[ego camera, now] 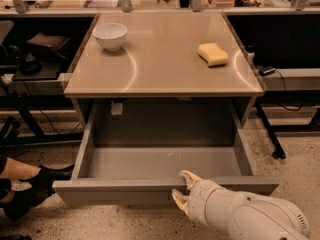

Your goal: Open top drawer

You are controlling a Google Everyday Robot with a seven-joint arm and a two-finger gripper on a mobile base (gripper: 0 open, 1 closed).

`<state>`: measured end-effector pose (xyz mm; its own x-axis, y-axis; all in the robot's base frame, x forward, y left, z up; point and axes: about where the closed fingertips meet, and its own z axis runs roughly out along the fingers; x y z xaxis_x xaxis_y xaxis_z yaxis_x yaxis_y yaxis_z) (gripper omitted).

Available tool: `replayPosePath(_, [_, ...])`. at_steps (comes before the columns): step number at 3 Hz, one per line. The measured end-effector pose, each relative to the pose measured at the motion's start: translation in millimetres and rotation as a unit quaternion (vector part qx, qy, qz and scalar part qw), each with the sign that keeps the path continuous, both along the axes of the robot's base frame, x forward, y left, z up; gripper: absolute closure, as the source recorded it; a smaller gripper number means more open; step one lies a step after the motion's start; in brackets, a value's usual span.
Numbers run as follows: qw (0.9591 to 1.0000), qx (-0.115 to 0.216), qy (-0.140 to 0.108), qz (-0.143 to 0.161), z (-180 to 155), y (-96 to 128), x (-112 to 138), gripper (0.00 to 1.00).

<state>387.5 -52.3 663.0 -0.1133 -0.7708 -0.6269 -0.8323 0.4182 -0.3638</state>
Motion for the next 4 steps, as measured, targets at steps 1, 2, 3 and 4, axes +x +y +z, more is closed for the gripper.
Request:
replayPosePath(1, [1.0, -0.004, -0.005, 0.0, 2.6, 2.0, -1.9, 1.0])
replayPosePath(2, [0.9999, -0.007, -0.01, 0.001, 5.1, 4.1, -3.6, 1.0])
replayPosePath(3, [0.9999, -0.007, -0.01, 0.001, 5.1, 4.1, -3.6, 0.81])
replayPosePath(4, [0.9999, -0.007, -0.01, 0.001, 5.1, 4.1, -3.6, 0.58])
